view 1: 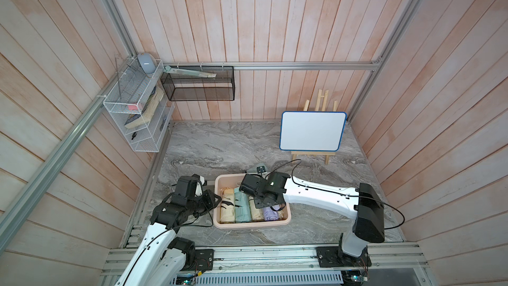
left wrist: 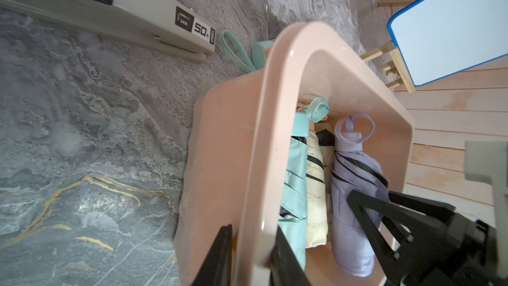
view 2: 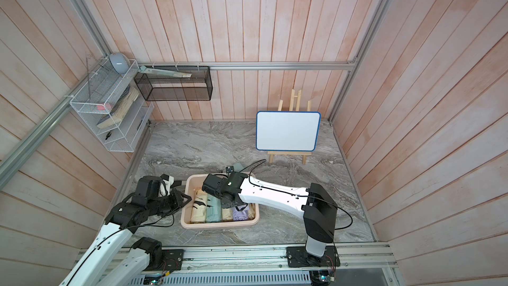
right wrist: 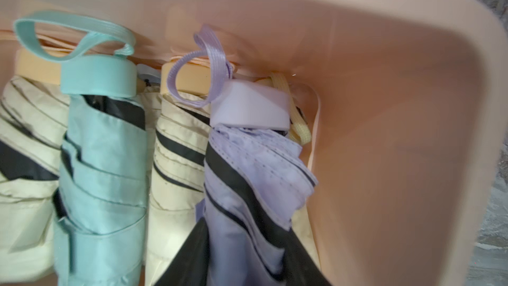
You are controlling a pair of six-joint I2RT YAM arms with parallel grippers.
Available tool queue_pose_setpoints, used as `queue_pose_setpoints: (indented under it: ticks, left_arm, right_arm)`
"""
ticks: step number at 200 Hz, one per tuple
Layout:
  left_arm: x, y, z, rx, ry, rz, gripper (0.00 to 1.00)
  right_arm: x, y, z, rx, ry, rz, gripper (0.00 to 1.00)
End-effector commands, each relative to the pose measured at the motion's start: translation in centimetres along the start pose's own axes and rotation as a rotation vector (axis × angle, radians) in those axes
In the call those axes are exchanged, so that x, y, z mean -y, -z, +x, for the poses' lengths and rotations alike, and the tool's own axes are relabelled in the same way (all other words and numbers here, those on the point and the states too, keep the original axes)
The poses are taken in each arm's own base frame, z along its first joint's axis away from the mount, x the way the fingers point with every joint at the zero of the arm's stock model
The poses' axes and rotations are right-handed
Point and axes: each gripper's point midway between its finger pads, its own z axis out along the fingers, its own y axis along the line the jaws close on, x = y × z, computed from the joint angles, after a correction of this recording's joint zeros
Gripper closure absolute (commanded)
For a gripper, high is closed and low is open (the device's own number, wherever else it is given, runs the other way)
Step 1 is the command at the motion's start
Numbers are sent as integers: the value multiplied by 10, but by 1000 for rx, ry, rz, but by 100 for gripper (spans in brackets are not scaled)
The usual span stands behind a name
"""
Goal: Put the umbrella into the storage box
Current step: Place the umbrella in the storage box.
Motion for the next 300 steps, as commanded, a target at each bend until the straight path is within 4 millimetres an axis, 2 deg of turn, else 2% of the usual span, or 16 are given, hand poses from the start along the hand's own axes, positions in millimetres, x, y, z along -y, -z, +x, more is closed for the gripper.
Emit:
queue_pose_setpoints:
  ticks: [1, 49, 84, 126, 155, 180, 212, 219, 238, 252, 274, 290, 300]
  left_arm:
    - [8, -6, 7, -23, 47, 30, 76]
    - [13, -11, 8, -28, 29, 19, 76]
    - [16, -11, 3, -13, 16, 22, 76]
    - [16, -10, 6, -30, 29, 17, 76]
    - [15, -10, 6, -32, 35, 14, 74]
    - [18, -9, 3, -21, 32, 21, 67]
    - [18, 2, -10, 50, 5, -21, 38]
    - [19, 8, -15, 80, -8, -37, 34]
    - [24, 27, -33, 172, -45, -66, 23]
    - [26, 42, -45, 251, -60, -85, 17]
    - [29, 69, -67, 406, -70, -108, 6]
    - [31, 89, -85, 537, -87, -125, 1]
    - [31, 101, -97, 622, -104, -138, 0]
  right_arm:
    - [23, 4, -3, 31, -23, 65, 59]
    - [48, 7, -7, 39, 11, 152, 58]
    - [51, 17, -18, 49, 28, 150, 58]
    - [55, -13, -1, 0, 52, 197, 54]
    - [50, -27, 6, -10, 62, 179, 42]
    - [46, -20, -2, 25, 63, 167, 27]
    - [38, 12, -22, 143, 59, 100, 14]
    - [33, 22, -27, 181, 65, 68, 3]
    - [18, 52, -39, 312, 108, -50, 2]
    - [19, 78, -49, 410, 85, -133, 2]
    - [33, 118, -65, 578, 40, -245, 2]
    - [57, 140, -73, 705, -34, -271, 2]
    - [80, 145, -73, 773, -88, -255, 2]
